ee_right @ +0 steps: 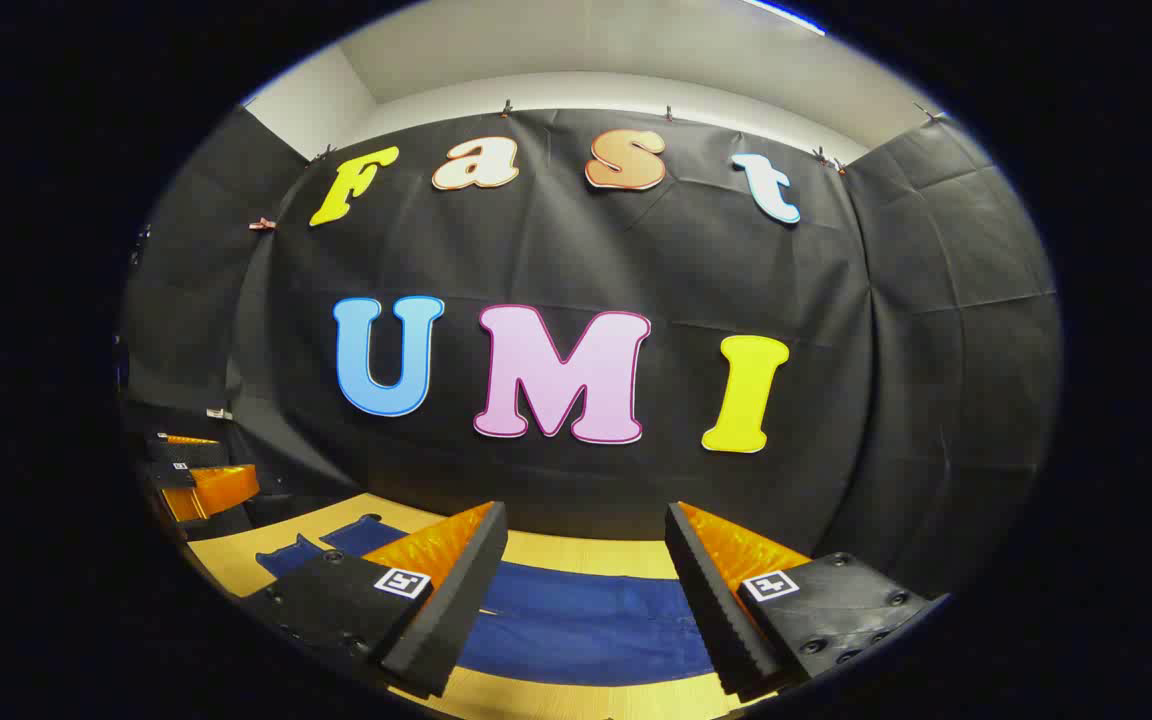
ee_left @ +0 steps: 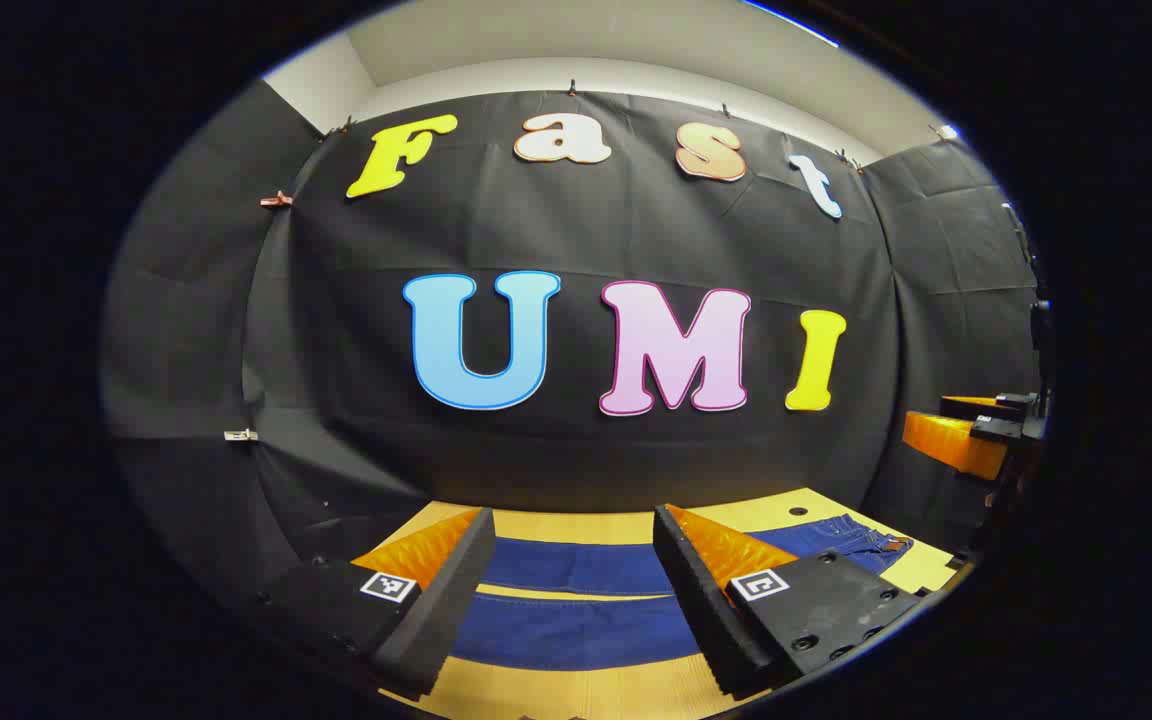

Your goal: Grasp the waist and the cuffs of the jeans and fold them to make the two legs overlap; first hold the waist and fold one-third of the jeans toward the cuffs, then hold the cuffs and fold the remaining one-third in the same direction to finish folding.

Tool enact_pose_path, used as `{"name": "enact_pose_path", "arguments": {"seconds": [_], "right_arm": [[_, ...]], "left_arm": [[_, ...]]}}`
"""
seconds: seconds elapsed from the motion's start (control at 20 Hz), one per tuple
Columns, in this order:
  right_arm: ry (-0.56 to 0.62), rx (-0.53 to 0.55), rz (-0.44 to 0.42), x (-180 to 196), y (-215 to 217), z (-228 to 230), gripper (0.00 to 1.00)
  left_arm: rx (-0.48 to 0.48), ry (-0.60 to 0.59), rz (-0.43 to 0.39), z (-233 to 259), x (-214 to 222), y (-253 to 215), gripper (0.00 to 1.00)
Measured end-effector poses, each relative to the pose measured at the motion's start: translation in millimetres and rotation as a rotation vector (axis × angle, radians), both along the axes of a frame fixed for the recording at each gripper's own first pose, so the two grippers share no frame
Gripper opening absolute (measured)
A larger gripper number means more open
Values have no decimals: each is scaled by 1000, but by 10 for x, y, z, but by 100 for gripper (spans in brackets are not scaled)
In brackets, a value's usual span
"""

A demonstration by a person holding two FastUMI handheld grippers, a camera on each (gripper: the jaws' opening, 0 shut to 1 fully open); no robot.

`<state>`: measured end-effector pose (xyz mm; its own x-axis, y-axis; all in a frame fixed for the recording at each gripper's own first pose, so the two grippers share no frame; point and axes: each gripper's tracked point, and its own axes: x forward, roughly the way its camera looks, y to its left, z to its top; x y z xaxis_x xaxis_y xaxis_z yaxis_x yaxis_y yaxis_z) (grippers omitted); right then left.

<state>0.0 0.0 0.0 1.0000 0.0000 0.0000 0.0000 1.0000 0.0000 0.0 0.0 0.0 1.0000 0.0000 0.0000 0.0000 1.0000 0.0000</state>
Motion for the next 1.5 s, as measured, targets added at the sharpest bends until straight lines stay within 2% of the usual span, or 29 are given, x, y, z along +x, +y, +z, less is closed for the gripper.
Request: {"name": "enact_pose_path", "arguments": {"seconds": [0.35,0.7,0.75,0.8,1.0,1.2,1.35,1.5], "right_arm": [[14,-22,35,-9,132,-41,97],[18,-19,30,-6,132,-44,97],[18,-21,28,0,120,-49,97],[19,-22,27,-3,110,-60,100],[26,-26,24,9,92,-92,97],[27,-36,19,38,61,-107,97],[34,-41,18,65,44,-130,97],[62,-31,18,47,11,-244,97]], "left_arm": [[2,8,3,-41,-15,54,99],[7,6,11,-49,-4,85,99],[5,4,19,-54,11,105,96],[1,5,20,-53,17,107,98],[5,4,19,-75,52,148,99],[60,20,13,-177,120,292,98],[153,73,75,-420,220,749,98],[263,150,98,-734,300,1180,98]]}}
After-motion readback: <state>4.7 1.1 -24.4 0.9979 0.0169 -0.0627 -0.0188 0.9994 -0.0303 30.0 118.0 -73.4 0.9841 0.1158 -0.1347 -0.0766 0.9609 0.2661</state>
